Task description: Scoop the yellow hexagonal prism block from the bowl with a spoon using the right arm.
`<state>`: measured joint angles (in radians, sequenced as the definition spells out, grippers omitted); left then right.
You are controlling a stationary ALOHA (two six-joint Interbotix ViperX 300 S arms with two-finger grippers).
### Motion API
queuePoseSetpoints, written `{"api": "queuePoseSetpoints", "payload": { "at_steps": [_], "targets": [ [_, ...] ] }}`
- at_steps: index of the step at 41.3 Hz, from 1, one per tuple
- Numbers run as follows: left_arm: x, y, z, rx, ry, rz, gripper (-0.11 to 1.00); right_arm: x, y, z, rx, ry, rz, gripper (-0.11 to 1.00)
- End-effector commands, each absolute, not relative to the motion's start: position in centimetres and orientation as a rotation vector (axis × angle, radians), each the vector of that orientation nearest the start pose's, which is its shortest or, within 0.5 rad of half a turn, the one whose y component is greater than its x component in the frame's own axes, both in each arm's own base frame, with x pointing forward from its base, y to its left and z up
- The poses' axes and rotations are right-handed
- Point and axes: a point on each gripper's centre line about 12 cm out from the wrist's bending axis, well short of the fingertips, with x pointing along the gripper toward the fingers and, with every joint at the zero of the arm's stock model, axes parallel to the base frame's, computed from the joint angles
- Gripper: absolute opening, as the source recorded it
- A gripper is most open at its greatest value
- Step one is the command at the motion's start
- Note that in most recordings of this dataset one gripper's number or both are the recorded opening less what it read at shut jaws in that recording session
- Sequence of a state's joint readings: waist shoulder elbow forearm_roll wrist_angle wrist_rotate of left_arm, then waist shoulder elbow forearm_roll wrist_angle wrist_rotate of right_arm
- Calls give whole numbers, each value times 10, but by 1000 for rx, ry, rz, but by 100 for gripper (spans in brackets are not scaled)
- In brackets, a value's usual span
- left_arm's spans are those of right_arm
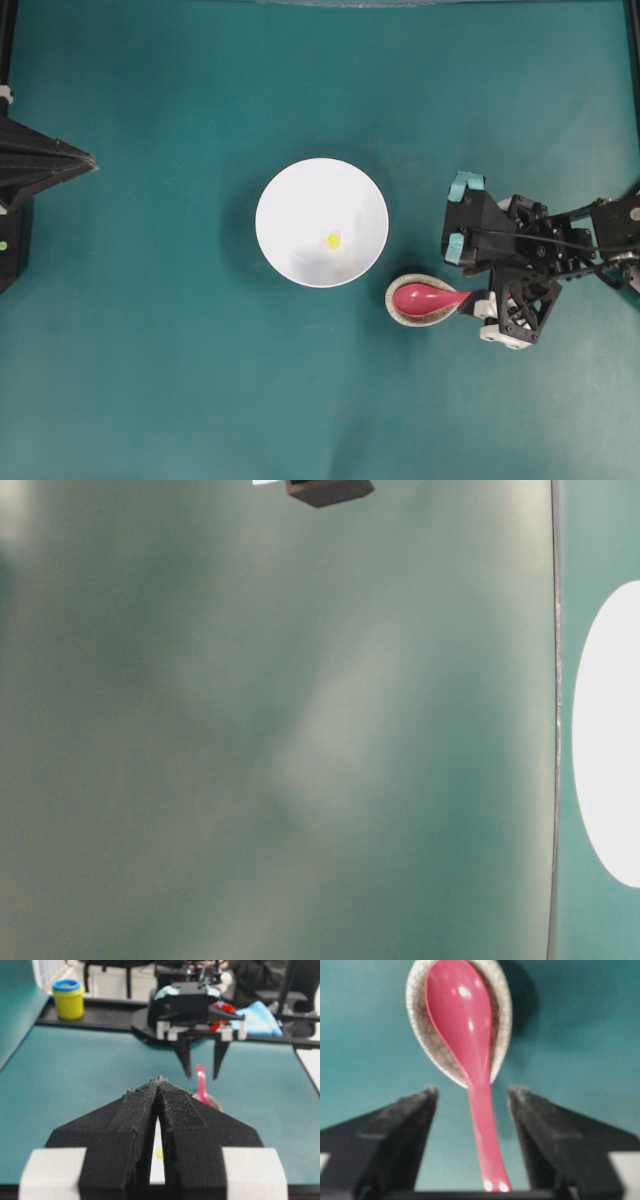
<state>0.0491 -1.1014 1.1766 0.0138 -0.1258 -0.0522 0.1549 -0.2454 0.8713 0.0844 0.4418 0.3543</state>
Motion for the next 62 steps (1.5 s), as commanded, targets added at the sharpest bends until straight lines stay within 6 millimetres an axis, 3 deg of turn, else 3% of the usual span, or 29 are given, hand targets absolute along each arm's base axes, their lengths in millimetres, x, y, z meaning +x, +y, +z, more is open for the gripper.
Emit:
{"api": "queuePoseSetpoints", "payload": {
  "at_steps": [1,13,33,54,62],
  "targets": [
    [178,9,311,-38,-81,47,0,286,49,167,315,1046,-45,64],
    [178,9,311,-38,-79,47,0,291,51,184,179,843,37,68],
    [178,9,310,-37,-73,47,0,255,55,182,85,559,180,68],
    [179,9,307,-18,-60,48,0,226,55,144,184,434,224,67],
    [180,9,306,-19,-56,48,0,223,49,138,222,323,192,67]
  ]
}}
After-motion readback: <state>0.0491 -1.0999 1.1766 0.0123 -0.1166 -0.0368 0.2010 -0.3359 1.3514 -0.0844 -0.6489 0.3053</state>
